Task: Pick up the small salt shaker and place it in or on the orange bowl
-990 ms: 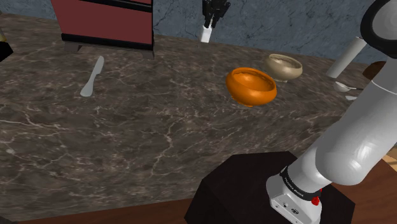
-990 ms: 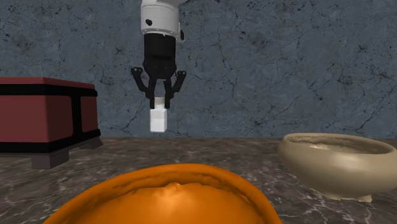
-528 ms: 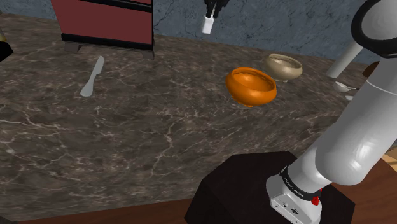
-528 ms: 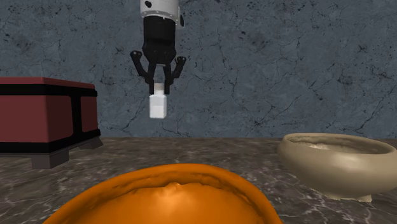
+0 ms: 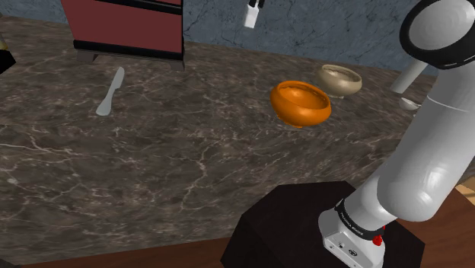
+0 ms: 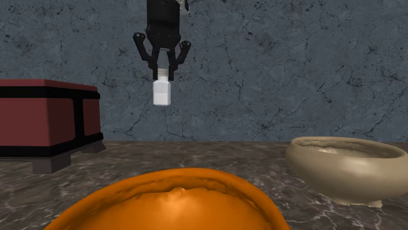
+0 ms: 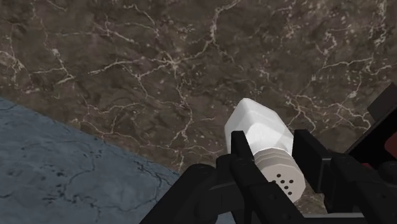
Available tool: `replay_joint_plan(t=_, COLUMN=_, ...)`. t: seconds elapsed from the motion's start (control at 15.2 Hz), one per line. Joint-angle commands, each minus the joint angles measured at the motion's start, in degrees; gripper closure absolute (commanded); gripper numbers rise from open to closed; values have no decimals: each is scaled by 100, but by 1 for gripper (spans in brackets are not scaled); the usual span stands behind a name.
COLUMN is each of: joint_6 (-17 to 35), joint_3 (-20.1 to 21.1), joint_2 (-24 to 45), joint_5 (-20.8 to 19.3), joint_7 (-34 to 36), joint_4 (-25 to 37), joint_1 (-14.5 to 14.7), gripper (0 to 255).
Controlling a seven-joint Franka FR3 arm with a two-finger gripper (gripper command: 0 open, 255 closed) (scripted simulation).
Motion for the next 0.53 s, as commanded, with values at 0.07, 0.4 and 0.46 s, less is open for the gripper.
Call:
replay_joint_plan(t=0.07, joint_6=-398, joint_3=-4, joint_2=247, joint_5=14, joint_7=-13, joint_4=642, joint_1=-16, gripper=255)
replay_joint_plan(t=0.4, joint_6=-224, joint_3=28, joint_2=-629, joint_5=-45, joint_7=93, joint_4=-409, joint_1=84, gripper=255)
replay_joint_plan(t=0.46, joint_6=-151, joint_3=45, joint_2=-915, joint_5=-64, joint_7=132, joint_4=-768, joint_1=112, gripper=255)
